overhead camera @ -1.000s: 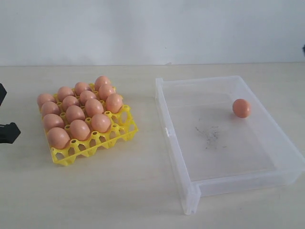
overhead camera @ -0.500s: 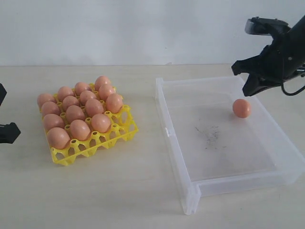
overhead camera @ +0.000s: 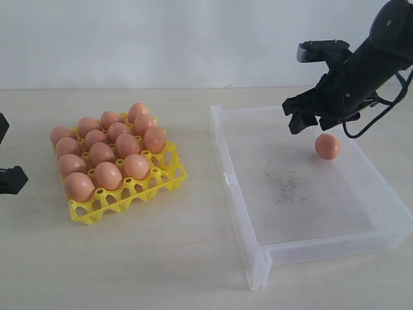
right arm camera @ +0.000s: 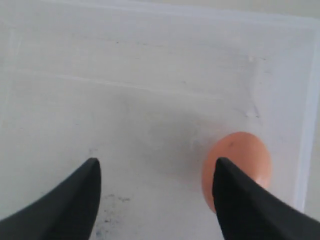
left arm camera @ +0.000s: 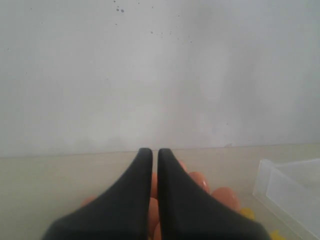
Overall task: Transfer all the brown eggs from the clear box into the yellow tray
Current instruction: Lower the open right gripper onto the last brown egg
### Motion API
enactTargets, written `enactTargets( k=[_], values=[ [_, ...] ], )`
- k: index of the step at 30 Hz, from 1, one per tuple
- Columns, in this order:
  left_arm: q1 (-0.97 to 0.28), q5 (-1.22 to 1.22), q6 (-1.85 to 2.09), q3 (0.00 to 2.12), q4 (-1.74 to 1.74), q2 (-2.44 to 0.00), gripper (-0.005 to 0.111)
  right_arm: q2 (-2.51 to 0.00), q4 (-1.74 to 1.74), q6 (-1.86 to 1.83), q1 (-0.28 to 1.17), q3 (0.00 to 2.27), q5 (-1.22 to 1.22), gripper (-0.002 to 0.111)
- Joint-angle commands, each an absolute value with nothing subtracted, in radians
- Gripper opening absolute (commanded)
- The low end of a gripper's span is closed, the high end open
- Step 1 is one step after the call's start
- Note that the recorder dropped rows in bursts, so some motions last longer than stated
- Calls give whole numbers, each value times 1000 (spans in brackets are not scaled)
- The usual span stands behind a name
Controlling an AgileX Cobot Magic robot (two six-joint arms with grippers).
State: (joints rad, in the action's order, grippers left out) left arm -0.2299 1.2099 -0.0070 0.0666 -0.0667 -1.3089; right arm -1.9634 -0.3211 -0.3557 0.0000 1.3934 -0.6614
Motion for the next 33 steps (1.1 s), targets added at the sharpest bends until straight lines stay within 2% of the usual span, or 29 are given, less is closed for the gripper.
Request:
enactTargets(
  k=[1,16,23,33],
  values=[
    [-230,1205,0,61,-71,-1303,4,-1983,-151,-236,-2,1398,-650,56],
    [-230,1204,0,61,-71,-1303,4,-2080,-118,-167,-2,1398,-593,56],
    [-230,1204,0,61,-75,-1303,4,-2086,-120,-102,-2,1398,-494,56],
    [-230,1204,0,61,-75,-1303,4,-2086,-120,-37,-1,1398,-501,56]
  ],
)
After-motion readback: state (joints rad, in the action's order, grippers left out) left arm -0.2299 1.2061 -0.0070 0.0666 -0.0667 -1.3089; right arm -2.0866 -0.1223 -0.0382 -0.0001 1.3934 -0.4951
